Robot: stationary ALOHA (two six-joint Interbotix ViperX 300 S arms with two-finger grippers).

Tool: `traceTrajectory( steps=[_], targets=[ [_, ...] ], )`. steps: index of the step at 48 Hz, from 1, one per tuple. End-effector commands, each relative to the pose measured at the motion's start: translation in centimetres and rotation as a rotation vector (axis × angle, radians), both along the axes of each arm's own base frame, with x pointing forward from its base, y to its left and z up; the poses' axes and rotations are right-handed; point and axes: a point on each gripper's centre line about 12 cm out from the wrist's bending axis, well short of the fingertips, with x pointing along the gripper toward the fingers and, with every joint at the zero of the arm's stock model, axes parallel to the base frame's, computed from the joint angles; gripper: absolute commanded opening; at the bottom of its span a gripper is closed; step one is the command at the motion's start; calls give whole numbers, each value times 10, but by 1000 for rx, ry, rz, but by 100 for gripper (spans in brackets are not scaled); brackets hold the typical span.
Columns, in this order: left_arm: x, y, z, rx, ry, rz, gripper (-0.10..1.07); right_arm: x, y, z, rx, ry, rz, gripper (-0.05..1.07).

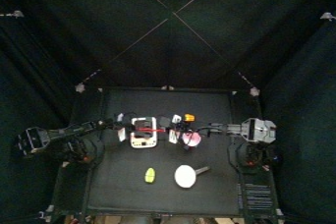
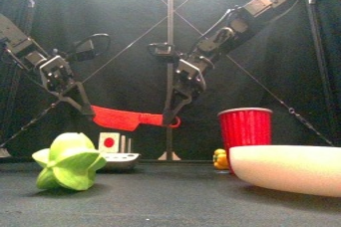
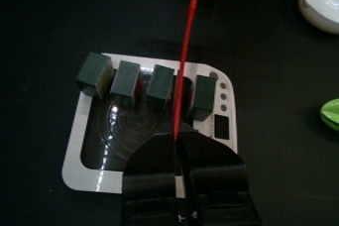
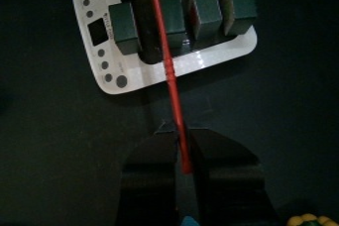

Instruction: Place knife in cup

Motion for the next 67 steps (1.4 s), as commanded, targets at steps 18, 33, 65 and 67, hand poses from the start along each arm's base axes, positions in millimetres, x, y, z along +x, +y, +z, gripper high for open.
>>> traceTrajectory(
  steps=[18, 33, 65, 67],
  targets=[
    [8, -8, 24, -7, -92, -17, 37, 3, 7, 40, -22, -104, 14, 34],
    [-2, -17, 48, 15, -190, -12, 69, -6, 15, 49, 24, -112, 3, 34],
    [-46, -43, 72, 33, -399, 32, 73, -21, 47, 93, 424, -31, -32, 35],
    [-46, -44, 71, 19, -399, 35, 73, -22, 50, 99, 468, -18, -27, 35]
  ],
)
